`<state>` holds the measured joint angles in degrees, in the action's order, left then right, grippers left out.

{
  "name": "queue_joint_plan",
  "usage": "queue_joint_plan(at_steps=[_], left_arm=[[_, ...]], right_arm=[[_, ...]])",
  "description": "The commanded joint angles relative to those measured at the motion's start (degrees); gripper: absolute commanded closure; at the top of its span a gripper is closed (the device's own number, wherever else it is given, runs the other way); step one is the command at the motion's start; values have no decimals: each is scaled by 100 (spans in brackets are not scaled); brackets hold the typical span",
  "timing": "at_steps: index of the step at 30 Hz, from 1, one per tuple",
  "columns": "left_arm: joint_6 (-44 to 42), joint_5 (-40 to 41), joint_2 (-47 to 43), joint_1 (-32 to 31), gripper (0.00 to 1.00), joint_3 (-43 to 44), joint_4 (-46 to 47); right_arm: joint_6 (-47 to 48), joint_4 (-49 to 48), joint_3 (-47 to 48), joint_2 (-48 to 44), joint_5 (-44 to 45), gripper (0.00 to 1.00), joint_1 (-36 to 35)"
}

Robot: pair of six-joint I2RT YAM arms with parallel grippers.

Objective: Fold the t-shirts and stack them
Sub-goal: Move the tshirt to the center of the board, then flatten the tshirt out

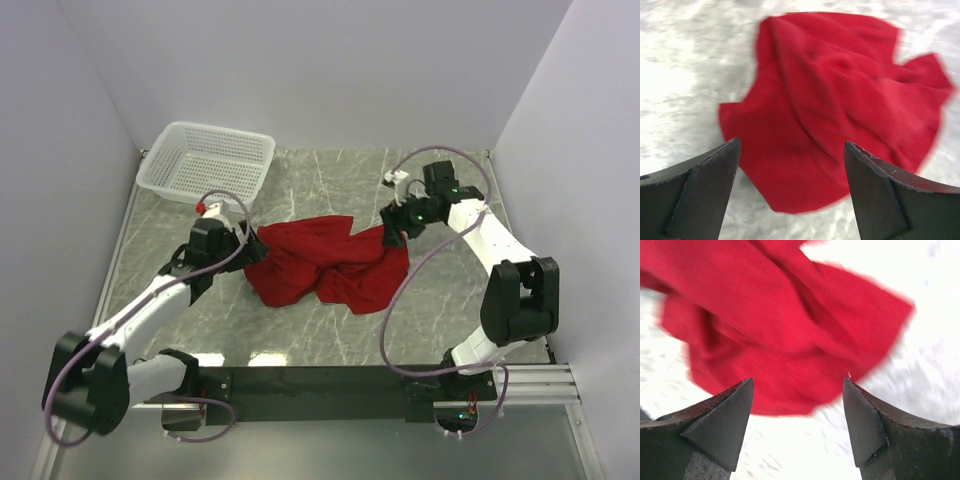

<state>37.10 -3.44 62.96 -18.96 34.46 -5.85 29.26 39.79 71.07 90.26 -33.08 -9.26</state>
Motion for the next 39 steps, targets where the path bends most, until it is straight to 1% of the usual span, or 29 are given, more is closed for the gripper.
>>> queue_joint_plan(at_steps=[1, 2, 4, 8, 11, 15, 16, 17, 18, 20, 21, 24, 25, 27, 29, 30, 31, 32, 33, 34, 35, 37, 39], left_arm=[[25, 721, 540, -11, 11, 508, -189], [86, 748, 794, -20, 11, 527, -137], [174, 827, 998, -20, 11, 527, 65], [236, 985, 1630, -20, 12, 606, 189], [210, 977, 2017, -20, 15, 790, 163], [183, 845, 2282, -20, 24, 914, 277], [175, 828, 2291, -20, 30, 914, 303], [175, 810, 2274, -20, 34, 905, 356], [175, 801, 2247, -20, 45, 887, 374], [140, 784, 2081, -20, 53, 852, 382], [139, 758, 1993, -20, 61, 791, 391], [166, 722, 1536, -20, 73, 651, 339], [166, 670, 1413, -11, 79, 615, 312], [201, 600, 1070, -20, 85, 501, 277], [210, 433, 799, -20, 93, 422, 286], [227, 397, 727, -20, 99, 343, 295], [227, 388, 657, -20, 99, 316, 295], [236, 275, 543, -20, 99, 290, 312], [219, 257, 464, -11, 99, 272, 295], [218, 239, 393, -20, 99, 289, 277], [175, 239, 201, -20, 99, 307, 207], [96, 282, -72, -20, 99, 500, 111], [-71, 327, -529, -20, 99, 832, -65]], right_arm=[[309, -444, -234, 158, 556, 22, 310], [239, -481, -164, 228, 627, 22, 389], [-51, -621, -67, 501, 627, 23, 556], [-473, -797, 214, 958, 785, 25, 565], [-693, -833, 381, 1230, 856, 25, 565], [-825, -912, 434, 1433, 803, 26, 565], [-860, -964, 434, 1451, 742, 26, 565], [-886, -982, 434, 1486, 707, 26, 565], [-930, -982, 443, 1547, 654, 27, 565], [-1018, -1008, 452, 1626, 522, 29, 565], [-1123, -1017, 461, 1696, 478, 31, 565], [-1264, -1017, 461, 1819, 338, 34, 557], [-1273, -1026, 469, 1846, 329, 36, 557], [-1308, -1017, 504, 1968, 311, 38, 557], [-1335, -921, 618, 2074, 232, 46, 557], [-1352, -886, 662, 2170, 214, 53, 557], [-1352, -816, 741, 2206, 179, 57, 557], [-1344, -763, 794, 2241, 162, 66, 565], [-1326, -710, 847, 2224, 118, 87, 565], [-1309, -640, 891, 2155, 74, 96, 583], [-1265, -639, 891, 2032, 39, 100, 609], [-1168, -483, 1022, 1540, -75, 100, 740], [-826, -158, 1294, 1032, -268, 100, 863]])
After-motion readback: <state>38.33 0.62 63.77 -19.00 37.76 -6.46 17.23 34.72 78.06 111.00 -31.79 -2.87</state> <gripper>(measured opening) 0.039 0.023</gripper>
